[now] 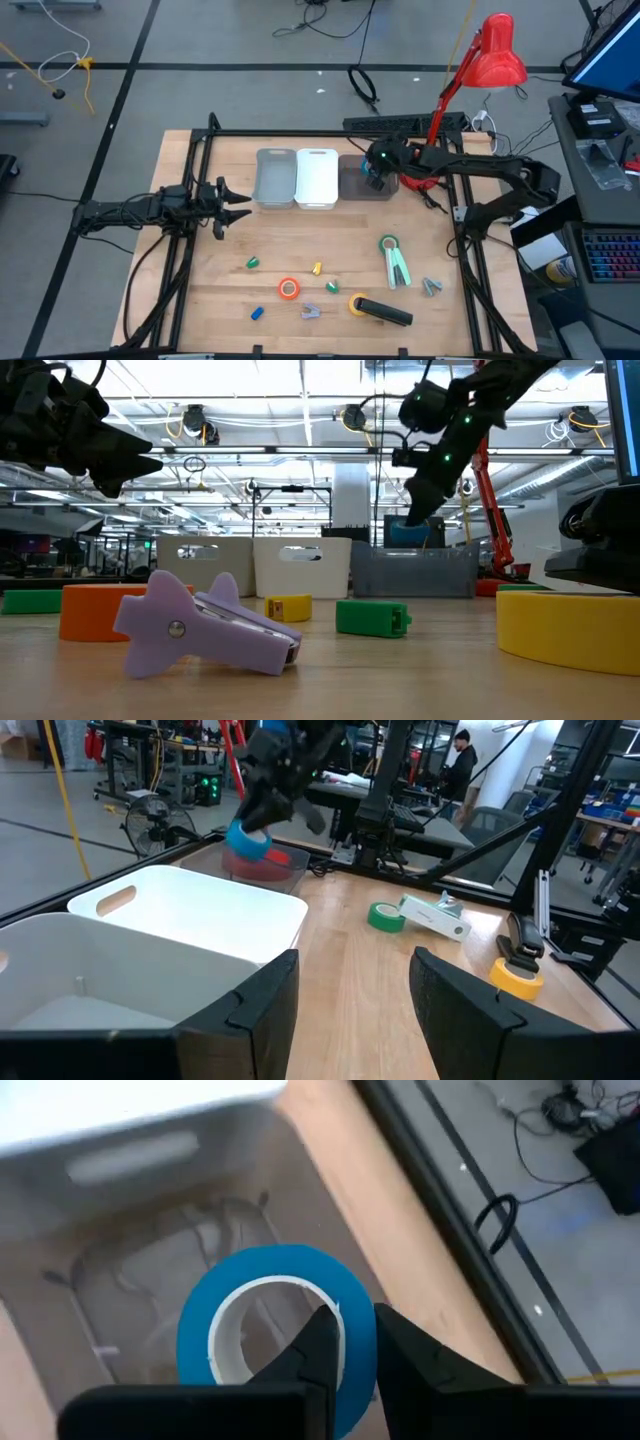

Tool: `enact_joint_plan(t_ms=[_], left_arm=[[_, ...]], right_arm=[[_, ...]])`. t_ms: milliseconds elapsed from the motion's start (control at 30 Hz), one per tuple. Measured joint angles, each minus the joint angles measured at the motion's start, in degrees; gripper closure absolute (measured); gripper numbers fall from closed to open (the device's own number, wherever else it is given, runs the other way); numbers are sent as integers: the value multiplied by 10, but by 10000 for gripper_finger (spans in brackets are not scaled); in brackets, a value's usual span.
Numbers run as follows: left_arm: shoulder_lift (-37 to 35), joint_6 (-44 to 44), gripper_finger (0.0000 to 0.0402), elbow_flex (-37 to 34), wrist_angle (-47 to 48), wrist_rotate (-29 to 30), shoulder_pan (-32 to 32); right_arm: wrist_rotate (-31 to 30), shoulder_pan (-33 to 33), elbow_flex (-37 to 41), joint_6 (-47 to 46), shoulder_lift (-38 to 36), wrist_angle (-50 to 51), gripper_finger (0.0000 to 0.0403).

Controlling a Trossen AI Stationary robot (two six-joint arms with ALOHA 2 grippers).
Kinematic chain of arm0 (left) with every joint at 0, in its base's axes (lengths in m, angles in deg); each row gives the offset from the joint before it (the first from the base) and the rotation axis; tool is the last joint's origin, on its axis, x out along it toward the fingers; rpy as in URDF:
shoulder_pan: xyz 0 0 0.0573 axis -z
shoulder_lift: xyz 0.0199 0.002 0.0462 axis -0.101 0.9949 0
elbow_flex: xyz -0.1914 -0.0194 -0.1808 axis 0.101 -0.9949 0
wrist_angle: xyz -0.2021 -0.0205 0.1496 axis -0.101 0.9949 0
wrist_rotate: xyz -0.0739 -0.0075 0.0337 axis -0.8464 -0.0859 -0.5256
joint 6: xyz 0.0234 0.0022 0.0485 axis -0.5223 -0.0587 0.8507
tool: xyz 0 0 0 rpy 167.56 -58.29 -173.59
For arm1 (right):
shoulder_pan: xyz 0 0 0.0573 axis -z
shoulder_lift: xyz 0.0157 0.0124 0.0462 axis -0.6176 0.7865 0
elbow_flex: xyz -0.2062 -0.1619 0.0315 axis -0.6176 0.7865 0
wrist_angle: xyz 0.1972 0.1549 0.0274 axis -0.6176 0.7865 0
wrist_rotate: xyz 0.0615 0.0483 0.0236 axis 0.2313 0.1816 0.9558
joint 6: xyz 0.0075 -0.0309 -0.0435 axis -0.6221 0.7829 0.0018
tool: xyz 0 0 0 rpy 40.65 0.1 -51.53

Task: Pick and place Stapler, Stapler remover, tape
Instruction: Put the blue tape into the black bin

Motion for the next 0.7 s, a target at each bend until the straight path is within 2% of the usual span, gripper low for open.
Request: enact_joint_plan(t_ms=[333, 567, 700], left_arm=[[0, 0, 210, 0, 0, 0, 0], [0, 1, 210, 0, 0, 0, 0], [0, 1, 210, 0, 0, 0, 0]], right_arm=[[-1, 16, 0, 47, 54, 49, 365], [0, 43, 1, 70, 57, 48, 364], [42, 60, 14, 85, 57, 36, 364]])
